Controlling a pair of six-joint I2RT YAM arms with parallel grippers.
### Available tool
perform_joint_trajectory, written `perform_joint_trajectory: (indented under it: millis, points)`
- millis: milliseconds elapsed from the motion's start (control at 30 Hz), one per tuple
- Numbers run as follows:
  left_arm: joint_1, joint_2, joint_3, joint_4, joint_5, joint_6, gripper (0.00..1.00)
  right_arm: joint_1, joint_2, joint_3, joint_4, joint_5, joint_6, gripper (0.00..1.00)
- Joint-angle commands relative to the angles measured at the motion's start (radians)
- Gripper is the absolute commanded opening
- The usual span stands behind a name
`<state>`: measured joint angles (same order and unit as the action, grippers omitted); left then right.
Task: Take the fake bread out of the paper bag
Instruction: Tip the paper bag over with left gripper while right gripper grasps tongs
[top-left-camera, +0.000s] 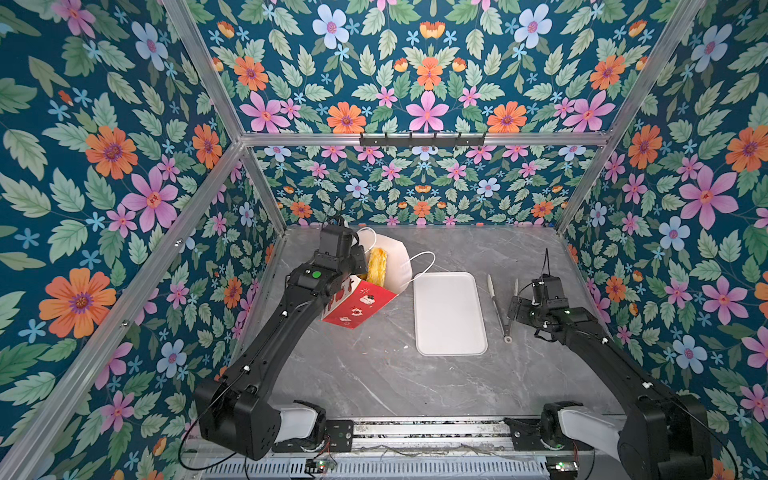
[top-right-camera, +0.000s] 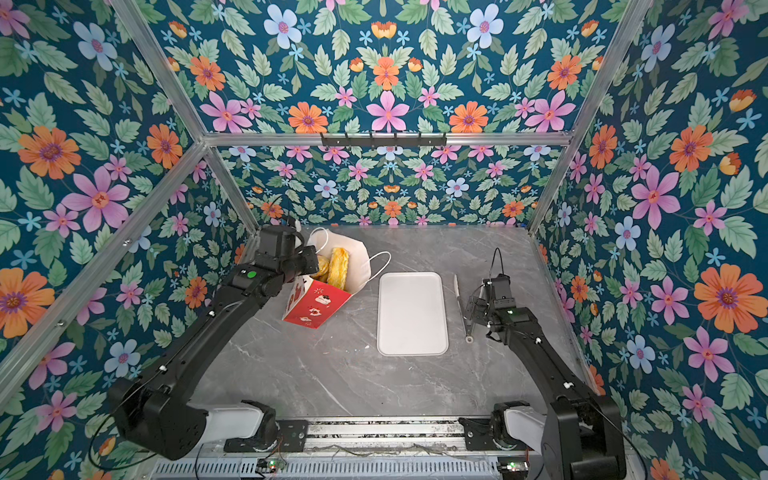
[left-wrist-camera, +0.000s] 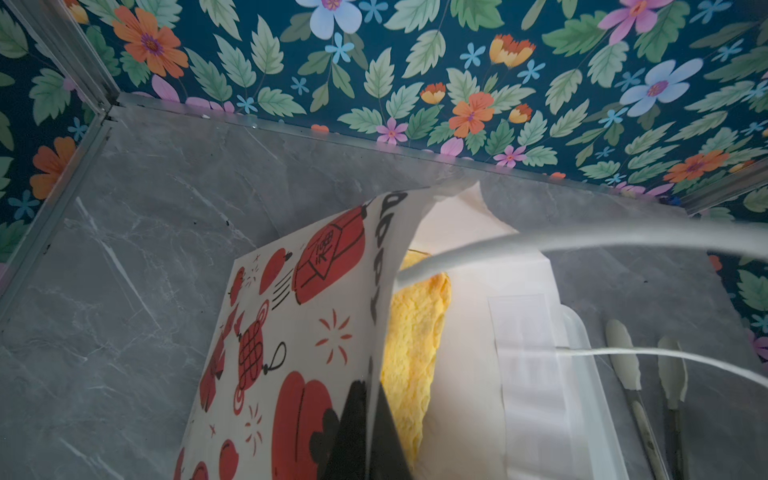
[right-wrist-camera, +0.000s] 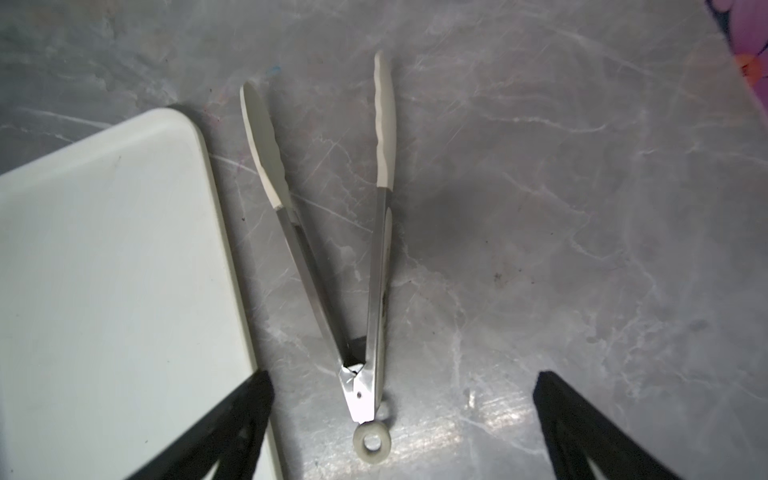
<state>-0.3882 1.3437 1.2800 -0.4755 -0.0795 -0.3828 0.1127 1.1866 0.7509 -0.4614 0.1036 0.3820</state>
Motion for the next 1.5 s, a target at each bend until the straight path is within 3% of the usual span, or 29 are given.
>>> perform_joint_trajectory:
  millis: [0, 167, 500, 633, 800, 900, 1000, 1200, 1333, 1467]
  points:
    - [-0.007, 0.031, -0.010, 0.120, -0.018, 0.052, 0.00, -0.004, 0.059, 0.033, -0.031, -0.066, -0.028, 0.99]
    - [-0.040, 0.087, -0.023, 0.195, 0.000, 0.046, 0.00, -0.004, 0.177, 0.084, -0.057, -0.126, -0.038, 0.99]
    - [-0.159, 0.164, -0.048, 0.308, 0.003, -0.003, 0.00, -0.004, 0.400, 0.216, -0.128, -0.130, -0.066, 0.99]
    - [-0.187, 0.173, -0.080, 0.349, 0.012, -0.030, 0.00, -0.004, 0.505, 0.255, -0.145, -0.128, -0.079, 0.94]
    - [-0.212, 0.156, -0.123, 0.395, 0.014, -0.051, 0.00, -0.004, 0.568, 0.278, -0.147, -0.116, -0.081, 0.66]
    - [-0.216, 0.142, -0.140, 0.411, 0.020, -0.056, 0.00, -0.004, 0.590, 0.283, -0.154, -0.113, -0.080, 0.41]
    - [-0.219, 0.135, -0.152, 0.417, 0.025, -0.056, 0.00, -0.004, 0.586, 0.263, -0.139, -0.113, -0.072, 0.22]
    - [-0.222, 0.127, -0.177, 0.432, 0.038, -0.035, 0.00, -0.001, 0.486, 0.210, -0.128, -0.156, -0.066, 0.00]
    - [-0.225, 0.123, -0.190, 0.434, 0.050, -0.015, 0.00, 0.024, 0.351, 0.178, -0.161, -0.282, -0.076, 0.00]
    - [-0.240, 0.109, -0.207, 0.434, 0.064, 0.016, 0.00, 0.114, 0.178, 0.158, -0.221, -0.400, -0.077, 0.00]
